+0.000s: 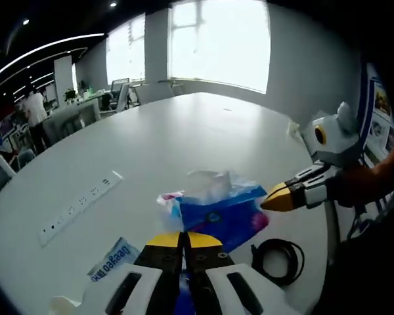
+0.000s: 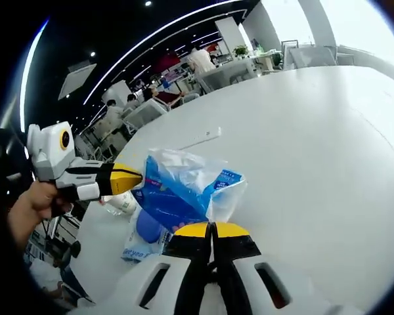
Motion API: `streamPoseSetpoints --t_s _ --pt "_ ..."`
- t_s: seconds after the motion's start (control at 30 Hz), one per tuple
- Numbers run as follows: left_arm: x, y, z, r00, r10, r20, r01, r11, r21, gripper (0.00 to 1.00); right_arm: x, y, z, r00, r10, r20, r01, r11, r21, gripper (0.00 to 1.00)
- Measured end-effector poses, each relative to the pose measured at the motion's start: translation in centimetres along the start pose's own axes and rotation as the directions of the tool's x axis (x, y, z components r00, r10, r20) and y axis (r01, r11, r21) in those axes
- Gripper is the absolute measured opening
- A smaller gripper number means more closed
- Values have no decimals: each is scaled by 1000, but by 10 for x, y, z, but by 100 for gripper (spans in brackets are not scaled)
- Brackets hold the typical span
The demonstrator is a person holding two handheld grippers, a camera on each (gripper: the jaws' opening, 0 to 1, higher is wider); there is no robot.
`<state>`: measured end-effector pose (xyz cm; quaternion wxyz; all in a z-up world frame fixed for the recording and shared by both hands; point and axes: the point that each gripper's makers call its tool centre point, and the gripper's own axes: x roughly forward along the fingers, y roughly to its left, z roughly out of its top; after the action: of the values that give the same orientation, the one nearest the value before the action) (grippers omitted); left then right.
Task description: Arrange the tabletop items into an orderly group along one side of the table until the central work area is clear of visible clutter.
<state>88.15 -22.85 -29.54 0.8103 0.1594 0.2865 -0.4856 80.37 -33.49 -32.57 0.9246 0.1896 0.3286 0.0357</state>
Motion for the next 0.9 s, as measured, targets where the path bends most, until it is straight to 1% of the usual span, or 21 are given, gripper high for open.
streamPoseSetpoints --t_s 0.03,0.07,0.17,0.33,0.4,0.5,0.73,0.77,0.83,0.9 --pt "0 -1 1 1000 2 4 -2 1000 -3 0 -2 0 2 1000 -1 1 1 1000 -8 0" --pt "1 -2 4 1000 8 17 -8 1000 -15 0 -2 -5 7 1000 -5 2 5 1000 -23 0" --pt "3 -7 6 1000 11 28 -10 999 -36 0 0 -15 15 1000 -12 7 12 999 -34 0" --pt "9 -16 11 999 13 46 -10 998 -56 0 0 -27 23 1000 -25 7 26 997 -78 0" --pt "13 -18 12 999 11 50 -7 997 -75 0 0 -32 26 999 -41 8 41 993 -110 0" --pt "20 -23 14 999 7 50 -2 996 -88 0 1 -43 32 999 -48 11 49 991 -124 0" --pt "33 -30 13 999 -3 49 8 994 -110 0 6 -60 38 998 -67 18 69 985 -156 0" --pt "35 -31 12 999 -2 48 7 993 -120 0 8 -64 39 997 -71 17 72 984 -162 0" --pt "40 -31 12 999 5 50 2 991 -135 0 9 -66 40 997 -75 20 77 981 -177 0" --pt "44 -31 12 998 12 54 -4 989 -149 0 12 -73 41 997 -79 22 81 982 -170 0"
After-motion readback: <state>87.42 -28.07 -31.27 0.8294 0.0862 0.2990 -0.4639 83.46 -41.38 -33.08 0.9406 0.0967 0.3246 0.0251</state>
